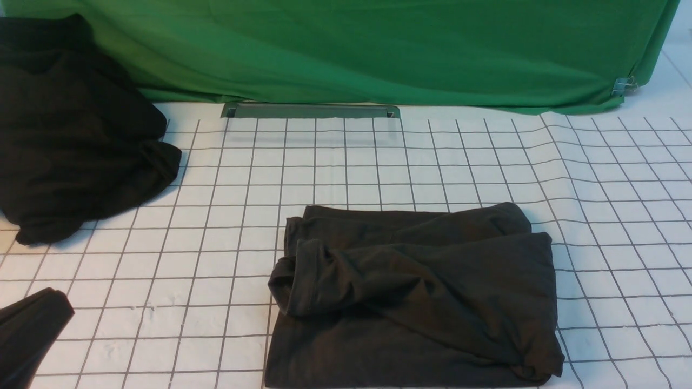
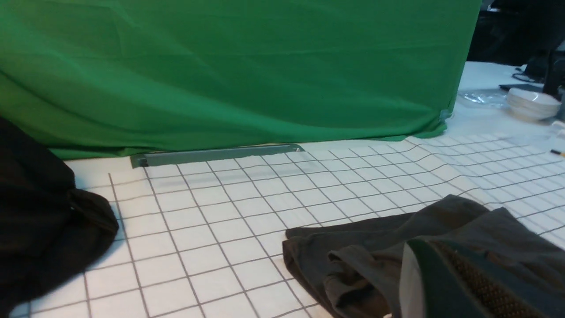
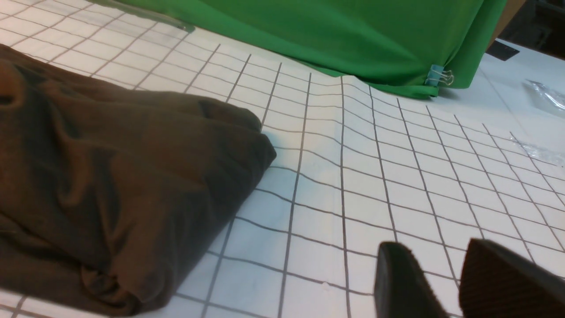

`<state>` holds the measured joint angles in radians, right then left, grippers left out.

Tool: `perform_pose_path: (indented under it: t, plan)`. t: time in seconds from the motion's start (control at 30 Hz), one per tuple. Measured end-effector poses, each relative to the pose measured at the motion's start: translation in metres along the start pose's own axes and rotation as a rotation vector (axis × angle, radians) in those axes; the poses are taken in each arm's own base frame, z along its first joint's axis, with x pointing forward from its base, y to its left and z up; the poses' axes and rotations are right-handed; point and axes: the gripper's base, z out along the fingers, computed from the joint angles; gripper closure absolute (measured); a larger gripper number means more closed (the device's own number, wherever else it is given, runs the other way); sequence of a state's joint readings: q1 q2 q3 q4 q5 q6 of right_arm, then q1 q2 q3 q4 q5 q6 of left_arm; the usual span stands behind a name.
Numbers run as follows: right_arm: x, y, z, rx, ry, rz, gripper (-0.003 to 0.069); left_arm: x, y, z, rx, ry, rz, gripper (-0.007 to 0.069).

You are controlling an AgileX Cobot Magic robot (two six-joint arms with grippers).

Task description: Fold a long-sleeved shirt over a white checkered tablecloth.

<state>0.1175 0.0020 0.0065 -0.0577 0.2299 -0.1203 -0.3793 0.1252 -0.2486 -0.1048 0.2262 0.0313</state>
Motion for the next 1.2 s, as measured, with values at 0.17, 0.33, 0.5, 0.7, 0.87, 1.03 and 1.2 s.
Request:
perform_pose_path:
  t: [0.17, 0.33, 0.5, 0.7, 0.87, 1.03, 1.2]
  plan:
    - [0.000, 0.000, 0.000, 0.000, 0.000, 0.000, 0.0445, 0.010, 0.002, -0.003, -0.016, -0.001, 0.074, 0.0627]
    - [0.000, 0.000, 0.000, 0.000, 0.000, 0.000, 0.0435, 0.026, 0.006, -0.008, -0.084, -0.028, 0.085, 0.0626]
    - [0.000, 0.000, 0.000, 0.000, 0.000, 0.000, 0.0424, 0.053, 0.016, -0.003, -0.227, 0.033, 0.074, 0.0624]
    - [0.000, 0.000, 0.000, 0.000, 0.000, 0.000, 0.0419, 0.065, 0.028, -0.003, -0.405, -0.007, 0.055, 0.0624]
    - [0.000, 0.000, 0.000, 0.000, 0.000, 0.000, 0.0419, 0.074, 0.031, -0.005, -0.456, 0.081, 0.009, 0.0624]
    - [0.000, 0.000, 0.000, 0.000, 0.000, 0.000, 0.0418, 0.077, 0.031, -0.005, -0.459, 0.104, -0.007, 0.0623]
    - [0.000, 0.000, 0.000, 0.000, 0.000, 0.000, 0.0418, 0.077, 0.030, -0.004, -0.447, 0.105, -0.007, 0.0623]
